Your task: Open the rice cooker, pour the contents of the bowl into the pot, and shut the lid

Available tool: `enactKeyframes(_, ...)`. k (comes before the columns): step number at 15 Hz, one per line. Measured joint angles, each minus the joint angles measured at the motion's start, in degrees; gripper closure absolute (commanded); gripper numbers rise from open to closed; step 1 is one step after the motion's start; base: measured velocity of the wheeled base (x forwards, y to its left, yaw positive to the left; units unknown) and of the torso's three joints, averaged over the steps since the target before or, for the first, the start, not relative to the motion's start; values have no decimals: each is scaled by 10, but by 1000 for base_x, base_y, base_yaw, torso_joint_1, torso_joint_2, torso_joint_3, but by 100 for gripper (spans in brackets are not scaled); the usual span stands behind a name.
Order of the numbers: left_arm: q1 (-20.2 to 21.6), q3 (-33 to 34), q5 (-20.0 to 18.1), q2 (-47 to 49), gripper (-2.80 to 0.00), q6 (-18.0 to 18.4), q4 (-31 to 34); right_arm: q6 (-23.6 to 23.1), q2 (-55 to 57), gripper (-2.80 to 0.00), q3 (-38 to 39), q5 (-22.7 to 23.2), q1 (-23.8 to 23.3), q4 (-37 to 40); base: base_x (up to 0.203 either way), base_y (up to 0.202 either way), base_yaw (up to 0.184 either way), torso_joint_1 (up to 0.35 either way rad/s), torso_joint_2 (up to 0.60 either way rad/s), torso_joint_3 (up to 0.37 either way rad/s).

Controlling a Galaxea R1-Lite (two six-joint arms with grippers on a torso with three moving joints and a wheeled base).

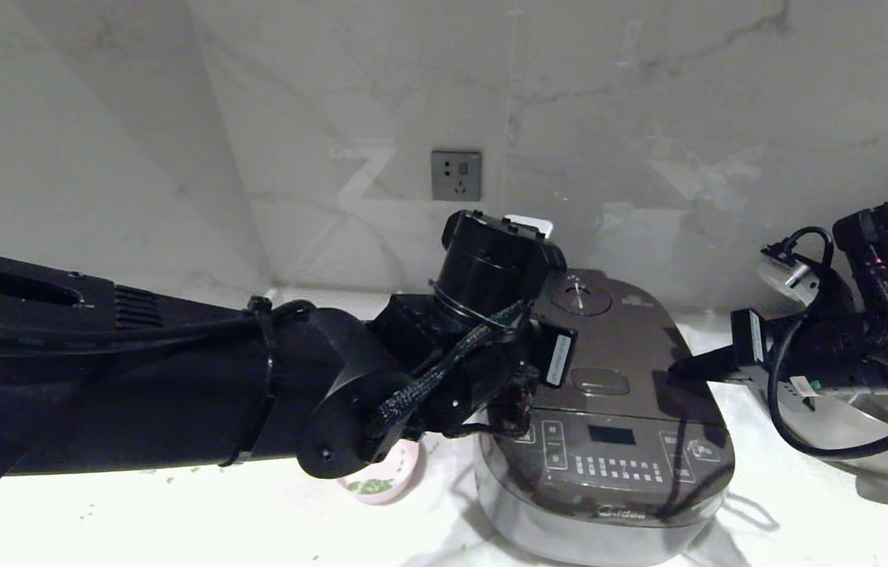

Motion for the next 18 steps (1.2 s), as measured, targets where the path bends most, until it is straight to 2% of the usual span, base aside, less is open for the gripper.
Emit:
enactKeyframes(3, 8, 7, -3, -11, 0, -4, 1, 4, -13, 0, -1, 0, 5, 0, 0, 0, 0, 0, 0, 0)
enactKeyframes(9, 25, 91, -10, -92, 0, -5, 0, 25, -72, 0, 9, -2, 30, 2, 0, 0, 0, 0, 0, 0)
enactKeyframes(13, 73, 199, -23, -214, 0, -12, 0, 22, -96, 0, 19, -5, 30, 1, 0, 0, 0, 0, 0, 0)
enactKeyframes(17, 121, 310, -28, -378, 0, -13, 1, 5, -128, 0, 32, -76, 46, -2, 0, 0, 0, 0, 0, 0)
enactKeyframes(18, 127, 331, -28, -423, 0, -12, 2, 5, -134, 0, 31, -80, 47, -2, 0, 0, 0, 0, 0, 0)
